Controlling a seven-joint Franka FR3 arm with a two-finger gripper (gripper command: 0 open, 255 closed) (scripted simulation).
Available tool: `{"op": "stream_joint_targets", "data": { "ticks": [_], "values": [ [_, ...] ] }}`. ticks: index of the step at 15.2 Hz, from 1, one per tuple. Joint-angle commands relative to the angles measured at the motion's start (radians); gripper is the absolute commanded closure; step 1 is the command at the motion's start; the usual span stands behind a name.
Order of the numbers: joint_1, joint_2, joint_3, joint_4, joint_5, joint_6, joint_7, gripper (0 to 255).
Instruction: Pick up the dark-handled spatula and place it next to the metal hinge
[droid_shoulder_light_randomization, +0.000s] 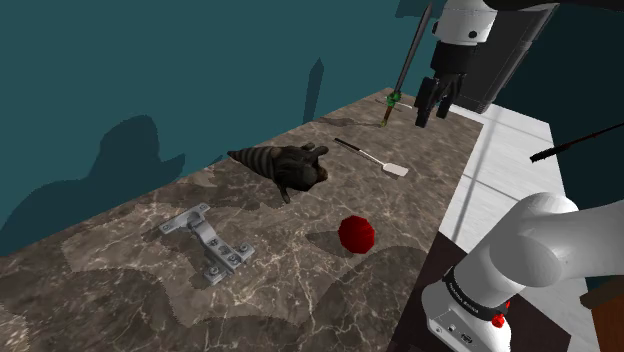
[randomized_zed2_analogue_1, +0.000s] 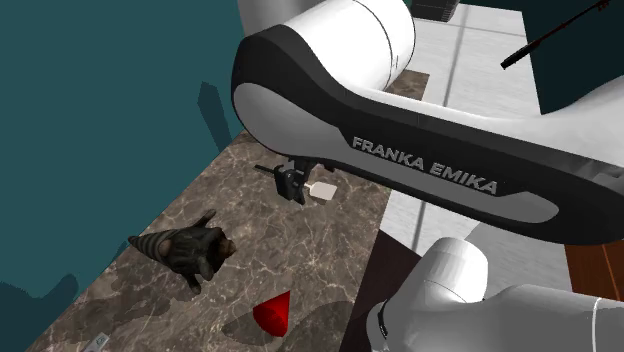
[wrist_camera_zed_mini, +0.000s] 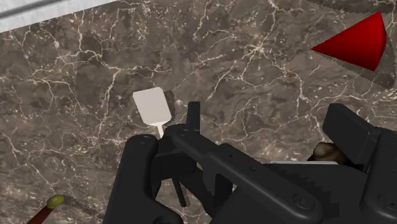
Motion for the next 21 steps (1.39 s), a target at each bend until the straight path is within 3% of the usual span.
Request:
{"op": "stream_joint_targets", "data": {
  "ticks": [1, 13, 21],
  "values": [
    [0.000, 0.000, 0.000, 0.000, 0.000, 0.000, 0.000, 0],
    [-0.012, 0.216, -0.175, -0.140, -0.069, 0.462, -0.231, 0],
    [0.006, 0.482, -0.283, -0.099, -0.025, 0.749, -0.412, 0]
  ]
}}
